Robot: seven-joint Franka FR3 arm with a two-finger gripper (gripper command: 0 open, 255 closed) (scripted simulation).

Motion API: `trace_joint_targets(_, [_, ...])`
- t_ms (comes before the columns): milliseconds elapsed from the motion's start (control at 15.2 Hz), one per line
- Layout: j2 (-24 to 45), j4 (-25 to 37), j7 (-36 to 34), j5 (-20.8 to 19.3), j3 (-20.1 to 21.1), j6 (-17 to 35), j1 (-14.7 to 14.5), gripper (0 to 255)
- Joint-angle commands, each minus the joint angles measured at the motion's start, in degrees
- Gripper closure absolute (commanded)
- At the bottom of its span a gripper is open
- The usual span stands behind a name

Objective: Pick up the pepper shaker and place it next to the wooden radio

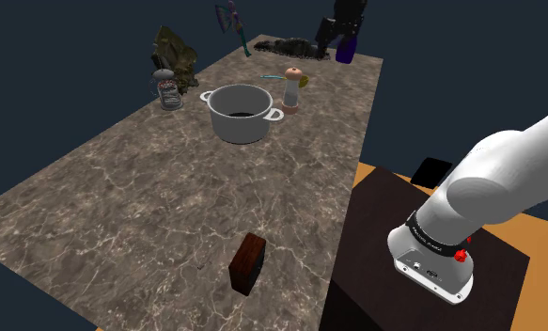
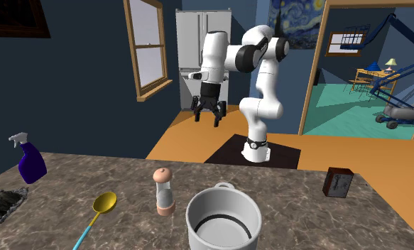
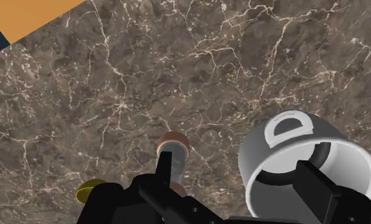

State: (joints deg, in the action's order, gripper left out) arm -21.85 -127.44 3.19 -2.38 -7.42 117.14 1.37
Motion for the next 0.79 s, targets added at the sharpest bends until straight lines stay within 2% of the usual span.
trace_joint_targets(0, [4.52, 1.51, 2.18, 1.38, -1.69, 3.16, -0.02, 0])
trace_joint_targets(396, [17.36, 8.62, 8.46, 7.65, -4.97, 8.52, -0.11, 0])
trace_joint_targets(726, [28.66, 16.88, 14.12, 14.40, -6.09, 10.56, 1.01, 0])
